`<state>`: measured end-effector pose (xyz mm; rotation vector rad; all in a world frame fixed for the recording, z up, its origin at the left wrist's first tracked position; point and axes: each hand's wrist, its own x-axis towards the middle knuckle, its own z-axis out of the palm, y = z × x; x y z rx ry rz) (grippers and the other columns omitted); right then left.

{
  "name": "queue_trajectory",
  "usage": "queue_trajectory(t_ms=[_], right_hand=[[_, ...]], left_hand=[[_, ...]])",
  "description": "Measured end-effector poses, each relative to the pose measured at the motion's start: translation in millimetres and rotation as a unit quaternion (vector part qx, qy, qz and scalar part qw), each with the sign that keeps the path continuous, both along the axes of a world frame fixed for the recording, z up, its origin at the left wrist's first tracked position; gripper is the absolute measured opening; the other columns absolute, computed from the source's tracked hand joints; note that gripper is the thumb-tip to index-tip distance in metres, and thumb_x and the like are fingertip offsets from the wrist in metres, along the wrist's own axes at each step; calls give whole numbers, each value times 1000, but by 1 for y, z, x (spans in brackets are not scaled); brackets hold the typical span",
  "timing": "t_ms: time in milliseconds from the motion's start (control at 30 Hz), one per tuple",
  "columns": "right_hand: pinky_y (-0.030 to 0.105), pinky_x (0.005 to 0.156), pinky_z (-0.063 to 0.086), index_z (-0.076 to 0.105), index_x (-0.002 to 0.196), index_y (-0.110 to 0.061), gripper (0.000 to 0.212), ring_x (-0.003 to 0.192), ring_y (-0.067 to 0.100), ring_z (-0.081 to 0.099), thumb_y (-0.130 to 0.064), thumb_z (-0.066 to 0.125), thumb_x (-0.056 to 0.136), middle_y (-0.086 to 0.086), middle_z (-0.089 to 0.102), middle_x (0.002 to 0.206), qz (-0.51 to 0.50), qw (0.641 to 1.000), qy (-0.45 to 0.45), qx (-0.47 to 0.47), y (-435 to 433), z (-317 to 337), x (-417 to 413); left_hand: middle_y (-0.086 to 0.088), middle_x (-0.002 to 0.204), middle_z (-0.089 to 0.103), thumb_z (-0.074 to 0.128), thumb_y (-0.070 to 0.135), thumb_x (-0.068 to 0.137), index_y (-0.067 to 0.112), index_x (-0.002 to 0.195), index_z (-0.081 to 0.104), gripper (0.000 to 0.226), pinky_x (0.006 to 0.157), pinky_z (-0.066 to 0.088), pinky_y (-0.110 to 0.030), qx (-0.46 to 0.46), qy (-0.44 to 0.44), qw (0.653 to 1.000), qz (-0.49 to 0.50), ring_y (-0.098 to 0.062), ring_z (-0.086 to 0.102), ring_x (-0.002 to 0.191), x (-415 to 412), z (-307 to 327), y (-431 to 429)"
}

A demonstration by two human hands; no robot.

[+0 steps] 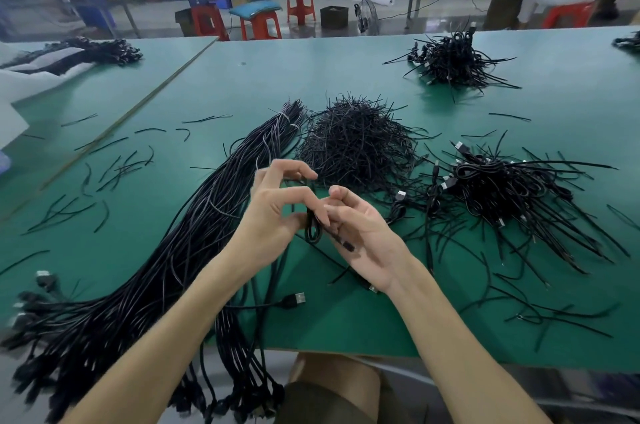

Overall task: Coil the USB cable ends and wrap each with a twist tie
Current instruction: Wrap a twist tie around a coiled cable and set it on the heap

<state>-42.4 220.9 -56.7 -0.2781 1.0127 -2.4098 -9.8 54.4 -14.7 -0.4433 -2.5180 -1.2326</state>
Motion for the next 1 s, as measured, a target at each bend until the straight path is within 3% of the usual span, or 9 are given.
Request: queue_trajectory(t_ms=[133, 300, 400, 500, 567, 700, 867, 933, 1000], right_hand=[[20, 73, 52, 59, 98, -19, 20, 70, 9, 60, -1, 65, 92, -1, 66, 86, -3, 1000, 2, 20, 1, 1, 0], [21, 77, 51, 64, 95, -20, 21, 75, 11, 59, 0, 64, 92, 1, 65, 88, -14, 999, -18, 27, 1, 4, 2], [19, 68, 46, 58, 105, -14, 20, 66, 10, 49, 3, 60, 93, 1, 54, 83, 21, 1000, -14, -11, 2, 5, 3], [19, 68, 45, 50, 118, -9, 29, 69, 10, 48, 3, 57, 93, 4, 51, 89, 41, 998, 11, -46, 3, 5, 2], [19, 72, 48, 54, 114, -9, 25, 72, 10, 52, -1, 60, 92, 4, 54, 91, 39, 998, 18, -35, 4, 4, 0], [22, 67, 53, 63, 111, -7, 20, 73, 14, 56, -2, 60, 92, 9, 63, 94, 14, 999, 9, -51, 0, 9, 2], [27, 75, 53, 66, 124, -16, 33, 91, 12, 64, -30, 69, 94, -3, 70, 104, -77, 971, 180, 139, 7, 33, 19], [22, 75, 52, 70, 114, -22, 28, 92, 11, 66, -33, 76, 90, -6, 74, 101, -167, 923, 239, 250, 14, 41, 26], [20, 69, 50, 72, 103, -21, 23, 82, 10, 65, -34, 80, 85, -6, 74, 92, -230, 906, 223, 277, 25, 47, 30]], left_hand=[[12, 123, 54, 77, -3, 79, 29, 76, 79, 32, 113, 29, -46, -98, 45, 994, -15, -20, 40, 126, -2, 9, -5], [6, 104, 62, 75, -10, 82, 20, 83, 78, 30, 94, 46, -36, -98, 87, 990, -53, -20, 55, 105, -2, 10, -5], [5, 101, 66, 71, -17, 82, 14, 76, 78, 32, 92, 49, -34, -100, 136, 982, -84, -22, 59, 108, -1, 13, -3], [5, 103, 69, 68, -22, 80, 14, 75, 77, 37, 99, 47, -30, -96, 136, 978, -127, -21, 60, 116, -2, 20, -3], [7, 103, 69, 71, -15, 81, 17, 82, 79, 33, 97, 47, -29, -99, 126, 979, -129, -21, 62, 111, -2, 24, -4], [8, 101, 69, 79, -3, 81, 23, 96, 79, 30, 86, 53, -29, -14, 63, 997, -31, -16, 66, 99, 1, 24, -4], [0, 88, 75, 85, 36, 75, 23, 99, 66, 34, 75, 60, -31, 191, -25, 978, 87, -16, 73, 77, 10, 28, 8], [-1, 81, 74, 84, 34, 79, 22, 94, 66, 26, 71, 61, -33, 166, -23, 983, 76, -15, 72, 70, 13, 33, 17], [4, 85, 75, 79, 22, 89, 27, 95, 71, 10, 76, 61, -37, 102, -26, 994, 27, -10, 72, 73, 16, 38, 26]])
